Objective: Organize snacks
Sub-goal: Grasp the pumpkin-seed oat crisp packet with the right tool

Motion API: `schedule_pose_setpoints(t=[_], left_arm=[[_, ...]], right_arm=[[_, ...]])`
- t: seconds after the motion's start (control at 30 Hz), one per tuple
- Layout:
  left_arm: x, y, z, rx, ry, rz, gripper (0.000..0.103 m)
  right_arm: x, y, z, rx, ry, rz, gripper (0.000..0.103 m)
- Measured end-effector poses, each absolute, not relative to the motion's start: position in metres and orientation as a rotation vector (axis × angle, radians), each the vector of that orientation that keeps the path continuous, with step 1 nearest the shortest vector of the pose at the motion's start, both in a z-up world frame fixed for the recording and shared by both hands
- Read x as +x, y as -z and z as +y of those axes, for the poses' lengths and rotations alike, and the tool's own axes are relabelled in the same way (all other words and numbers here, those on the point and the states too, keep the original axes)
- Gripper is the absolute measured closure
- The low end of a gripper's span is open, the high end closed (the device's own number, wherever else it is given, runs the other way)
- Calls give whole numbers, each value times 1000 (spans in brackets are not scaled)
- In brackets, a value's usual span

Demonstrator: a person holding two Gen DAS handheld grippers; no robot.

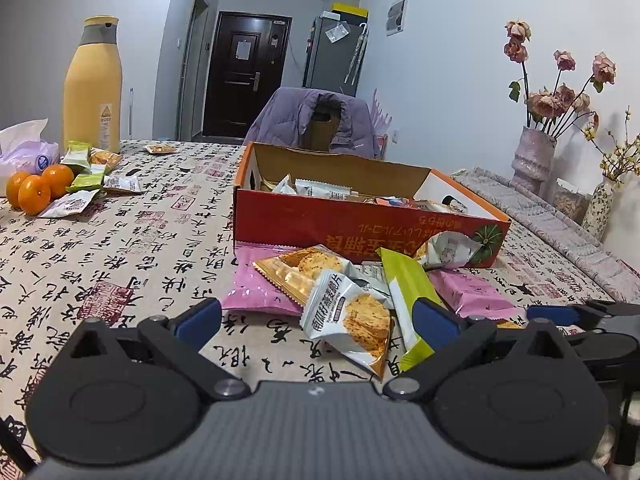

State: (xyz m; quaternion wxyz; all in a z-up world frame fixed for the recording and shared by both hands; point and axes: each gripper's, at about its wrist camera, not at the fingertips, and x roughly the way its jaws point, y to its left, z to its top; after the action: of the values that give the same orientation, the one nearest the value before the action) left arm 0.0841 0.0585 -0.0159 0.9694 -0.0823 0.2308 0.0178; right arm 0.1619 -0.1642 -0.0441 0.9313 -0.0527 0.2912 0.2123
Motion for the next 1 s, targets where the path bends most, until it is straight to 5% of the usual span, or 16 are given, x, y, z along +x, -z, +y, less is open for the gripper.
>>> schedule_pose_setpoints(t=[0.47, 1.0], left_arm=[[81, 18, 60, -178, -31, 468, 0], [77, 14, 64, -184, -58, 456, 0]], right_arm=[[151, 49, -160, -127, -505, 597, 54], [110, 21, -173, -91, -534, 455, 59]])
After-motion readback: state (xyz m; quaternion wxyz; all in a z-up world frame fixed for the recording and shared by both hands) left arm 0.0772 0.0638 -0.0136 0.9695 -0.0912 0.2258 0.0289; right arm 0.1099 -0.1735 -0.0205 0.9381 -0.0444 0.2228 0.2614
